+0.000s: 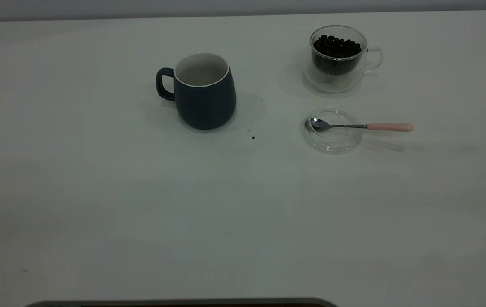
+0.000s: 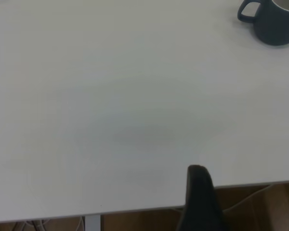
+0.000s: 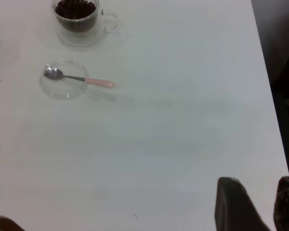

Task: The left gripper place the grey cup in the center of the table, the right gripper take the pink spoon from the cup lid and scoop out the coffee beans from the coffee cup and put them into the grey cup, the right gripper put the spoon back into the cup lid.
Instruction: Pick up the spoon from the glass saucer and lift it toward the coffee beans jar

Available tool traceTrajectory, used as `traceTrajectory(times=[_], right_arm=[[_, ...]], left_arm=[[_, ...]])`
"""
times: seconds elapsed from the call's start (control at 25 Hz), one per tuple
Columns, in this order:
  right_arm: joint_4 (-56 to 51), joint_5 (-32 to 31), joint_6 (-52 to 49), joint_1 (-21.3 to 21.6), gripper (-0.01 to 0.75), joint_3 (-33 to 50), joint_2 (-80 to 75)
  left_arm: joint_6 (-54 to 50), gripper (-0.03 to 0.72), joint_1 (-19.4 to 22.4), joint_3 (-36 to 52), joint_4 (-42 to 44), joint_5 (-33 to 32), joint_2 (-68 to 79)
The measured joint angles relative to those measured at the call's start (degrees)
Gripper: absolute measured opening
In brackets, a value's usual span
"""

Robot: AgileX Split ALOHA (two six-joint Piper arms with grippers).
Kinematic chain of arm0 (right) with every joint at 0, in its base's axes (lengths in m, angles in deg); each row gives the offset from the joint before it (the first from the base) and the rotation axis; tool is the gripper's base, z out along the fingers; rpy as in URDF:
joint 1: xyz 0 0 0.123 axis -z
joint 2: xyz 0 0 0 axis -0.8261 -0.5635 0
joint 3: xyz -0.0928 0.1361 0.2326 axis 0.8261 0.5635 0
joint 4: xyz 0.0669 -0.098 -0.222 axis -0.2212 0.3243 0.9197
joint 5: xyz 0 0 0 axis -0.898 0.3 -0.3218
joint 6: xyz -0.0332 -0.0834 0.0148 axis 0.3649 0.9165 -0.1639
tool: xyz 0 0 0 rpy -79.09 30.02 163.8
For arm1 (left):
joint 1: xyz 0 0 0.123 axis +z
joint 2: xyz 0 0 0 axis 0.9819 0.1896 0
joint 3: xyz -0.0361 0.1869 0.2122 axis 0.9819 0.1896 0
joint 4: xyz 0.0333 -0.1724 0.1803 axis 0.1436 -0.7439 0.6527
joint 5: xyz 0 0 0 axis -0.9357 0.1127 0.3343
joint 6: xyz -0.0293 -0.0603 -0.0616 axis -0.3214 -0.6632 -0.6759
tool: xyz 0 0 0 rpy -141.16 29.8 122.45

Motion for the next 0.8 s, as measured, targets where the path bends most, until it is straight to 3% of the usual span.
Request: traceTrajectory(times=[0.8], right_arm=[[0.0,0.0,-2.0,0.0,0.240,0.0,0.0]], left_arm=[[0.0,0.565,0.0,0.0,0.1,0.0,0.0]])
